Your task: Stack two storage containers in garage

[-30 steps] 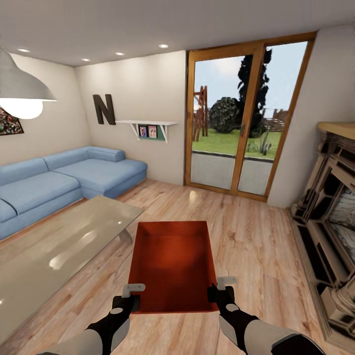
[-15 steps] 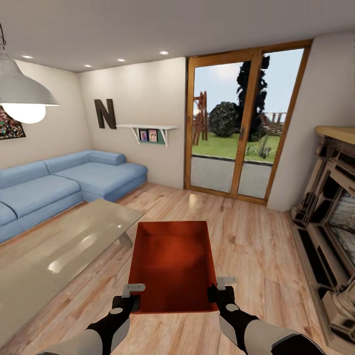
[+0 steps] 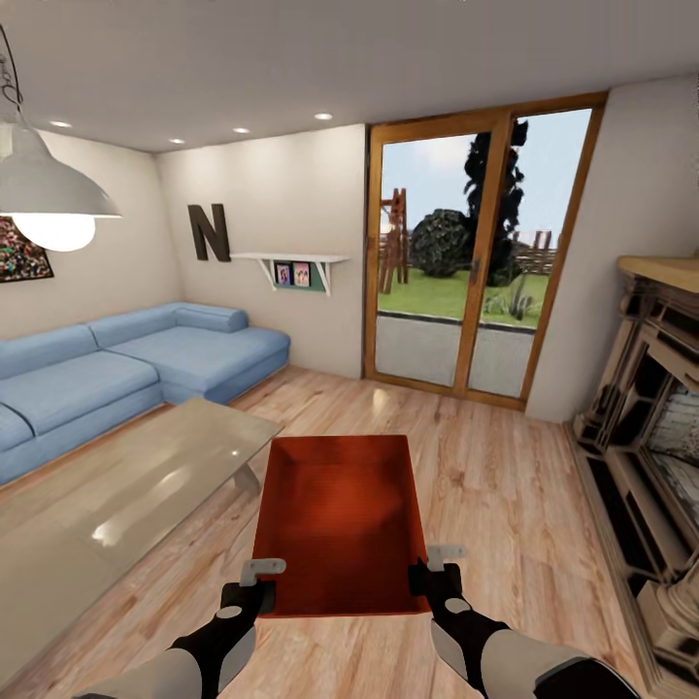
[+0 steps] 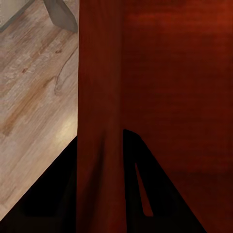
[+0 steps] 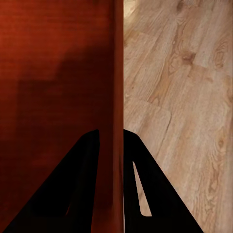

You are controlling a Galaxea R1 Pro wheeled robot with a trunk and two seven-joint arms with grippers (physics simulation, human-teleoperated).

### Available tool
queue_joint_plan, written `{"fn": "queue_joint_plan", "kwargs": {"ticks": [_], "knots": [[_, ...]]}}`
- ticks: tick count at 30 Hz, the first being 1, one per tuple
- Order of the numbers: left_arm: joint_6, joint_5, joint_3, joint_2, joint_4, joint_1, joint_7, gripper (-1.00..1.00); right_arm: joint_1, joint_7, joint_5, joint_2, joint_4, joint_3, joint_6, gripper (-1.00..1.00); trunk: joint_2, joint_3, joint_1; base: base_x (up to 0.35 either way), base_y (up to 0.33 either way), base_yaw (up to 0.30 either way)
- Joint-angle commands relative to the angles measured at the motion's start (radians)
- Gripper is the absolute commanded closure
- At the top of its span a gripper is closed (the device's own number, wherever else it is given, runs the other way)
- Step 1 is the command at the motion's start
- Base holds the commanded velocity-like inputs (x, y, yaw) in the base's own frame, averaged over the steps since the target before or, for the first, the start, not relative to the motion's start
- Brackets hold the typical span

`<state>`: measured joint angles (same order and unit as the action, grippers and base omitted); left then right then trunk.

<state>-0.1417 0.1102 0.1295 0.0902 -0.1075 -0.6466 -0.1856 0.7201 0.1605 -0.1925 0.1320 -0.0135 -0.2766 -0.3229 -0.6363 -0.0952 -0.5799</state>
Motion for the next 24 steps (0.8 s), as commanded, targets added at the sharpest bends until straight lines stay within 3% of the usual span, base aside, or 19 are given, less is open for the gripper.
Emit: {"fn": "queue_joint_plan", "kwargs": {"ticks": [1, 24], "knots": [[-0.003, 0.009, -0.01, 0.0, 0.001, -0.001, -0.01, 1.0, 0.001, 0.001, 0.013, 0.006, 0.001, 0.048, 0.001, 1.0, -0.001, 0.0, 0.0, 0.0, 0.0, 0.0], [-0.002, 0.009, -0.01, 0.003, 0.002, -0.001, -0.017, 1.0, 0.002, 0.002, 0.012, 0.006, 0.001, 0.048, 0.001, 1.0, -0.001, 0.033, 0.0, 0.0, 0.0, 0.0]]}}
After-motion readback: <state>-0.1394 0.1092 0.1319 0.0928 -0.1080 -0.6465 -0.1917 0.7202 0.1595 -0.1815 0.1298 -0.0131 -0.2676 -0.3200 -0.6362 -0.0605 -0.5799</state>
